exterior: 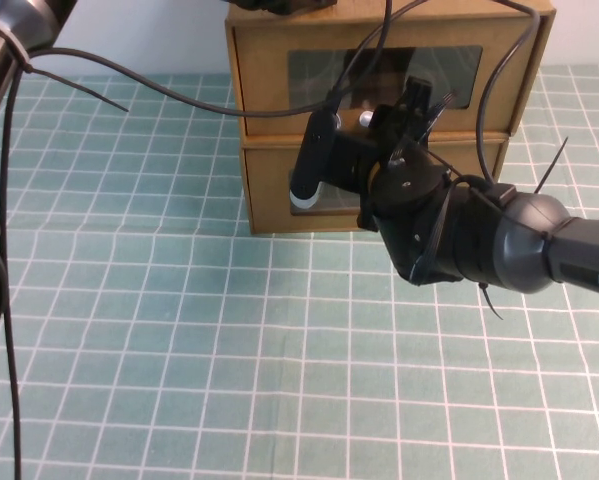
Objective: Open the shoe box
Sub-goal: 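Pull the top drawer of the cardboard box fully open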
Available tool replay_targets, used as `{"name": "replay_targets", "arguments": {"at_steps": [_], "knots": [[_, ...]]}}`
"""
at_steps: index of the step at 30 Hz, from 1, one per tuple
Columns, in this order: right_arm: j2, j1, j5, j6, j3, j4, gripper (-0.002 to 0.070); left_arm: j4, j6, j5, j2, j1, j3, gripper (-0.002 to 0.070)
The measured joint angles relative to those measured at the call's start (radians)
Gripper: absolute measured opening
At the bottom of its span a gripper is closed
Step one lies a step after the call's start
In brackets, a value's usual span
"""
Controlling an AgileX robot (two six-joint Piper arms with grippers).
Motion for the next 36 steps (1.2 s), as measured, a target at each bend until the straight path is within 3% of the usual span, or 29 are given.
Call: {"name": "replay_targets", "arguments": {"at_steps": [3, 7, 10, 20, 30, 36], "knots": [[0.001, 0.002, 0.019, 0.000, -0.004, 0.000, 0.0242, 0.000, 0.000, 0.000, 0.000, 0.000, 0.000, -0.0005], [0.002, 0.003, 0.053, 0.000, -0.008, -0.009, 0.0065, -0.004, 0.000, 0.002, 0.006, 0.000, 0.000, -0.0005], [0.002, 0.003, 0.059, 0.000, -0.012, -0.011, 0.0014, -0.016, 0.000, 0.006, 0.012, 0.002, -0.002, -0.0005], [-0.040, 0.053, 0.113, -0.001, 0.034, 0.041, 0.0006, -0.023, -0.018, 0.031, 0.016, 0.002, -0.010, -0.0005], [-0.253, 0.260, 0.258, 0.131, 0.360, 0.073, 0.0007, -0.036, -0.030, 0.078, 0.018, 0.002, -0.010, -0.0006], [-0.361, 0.393, 0.284, 0.148, 0.486, 0.217, 0.0007, -0.038, -0.034, 0.077, 0.018, 0.001, -0.010, -0.0006]]}}
